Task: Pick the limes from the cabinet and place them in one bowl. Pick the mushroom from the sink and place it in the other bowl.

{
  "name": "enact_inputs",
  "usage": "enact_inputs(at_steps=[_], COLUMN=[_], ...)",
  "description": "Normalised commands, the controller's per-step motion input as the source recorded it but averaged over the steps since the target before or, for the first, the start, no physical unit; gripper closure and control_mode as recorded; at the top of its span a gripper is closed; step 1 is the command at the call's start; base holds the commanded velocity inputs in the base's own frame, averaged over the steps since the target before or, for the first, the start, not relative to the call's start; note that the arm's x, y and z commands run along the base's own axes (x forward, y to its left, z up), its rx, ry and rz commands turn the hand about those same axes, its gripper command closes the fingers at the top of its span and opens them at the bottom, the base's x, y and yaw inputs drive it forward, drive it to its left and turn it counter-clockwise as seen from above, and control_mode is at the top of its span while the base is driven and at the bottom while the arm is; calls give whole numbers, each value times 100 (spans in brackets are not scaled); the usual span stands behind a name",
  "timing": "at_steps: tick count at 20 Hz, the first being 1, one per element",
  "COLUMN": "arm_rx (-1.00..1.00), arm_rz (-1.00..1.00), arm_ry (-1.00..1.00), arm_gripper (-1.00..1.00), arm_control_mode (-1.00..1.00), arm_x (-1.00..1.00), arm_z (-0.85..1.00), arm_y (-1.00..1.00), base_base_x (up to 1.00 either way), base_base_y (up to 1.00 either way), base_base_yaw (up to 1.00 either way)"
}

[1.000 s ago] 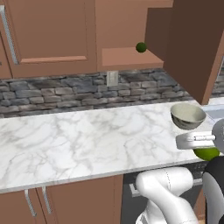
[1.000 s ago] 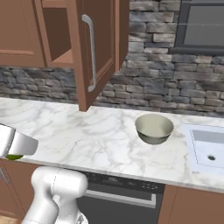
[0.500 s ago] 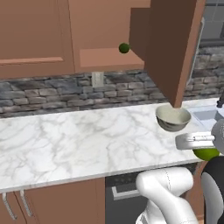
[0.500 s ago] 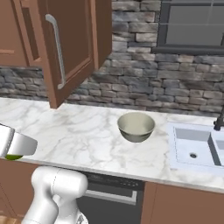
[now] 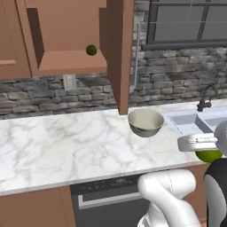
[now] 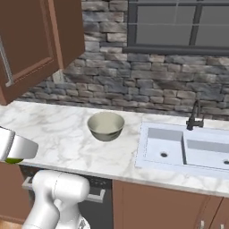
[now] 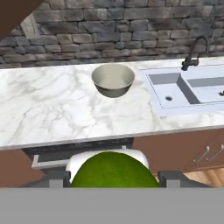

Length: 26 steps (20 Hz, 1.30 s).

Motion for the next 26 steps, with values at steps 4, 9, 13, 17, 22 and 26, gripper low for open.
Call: enact_inputs(at_steps=[4, 9, 13, 17, 22, 26], arm_rx=[0, 0, 0, 0, 0, 0], arm_rz=[0, 0, 0, 0, 0, 2], arm_ry=[0, 0, 0, 0, 0, 0], arm_gripper=[100, 100, 100, 100, 100, 100], arm_control_mode=[100, 100, 100, 100, 100, -100], arm_x=[0, 0, 0, 0, 0, 24], arm_z=[0, 0, 0, 0, 0, 0], arm_y=[0, 0, 0, 0, 0, -2], base_base_x=[7, 26, 47, 40, 33, 15], base_base_y=[-75, -52, -11, -8, -5, -1], base_base_yaw=[0, 3, 9, 8, 6, 2])
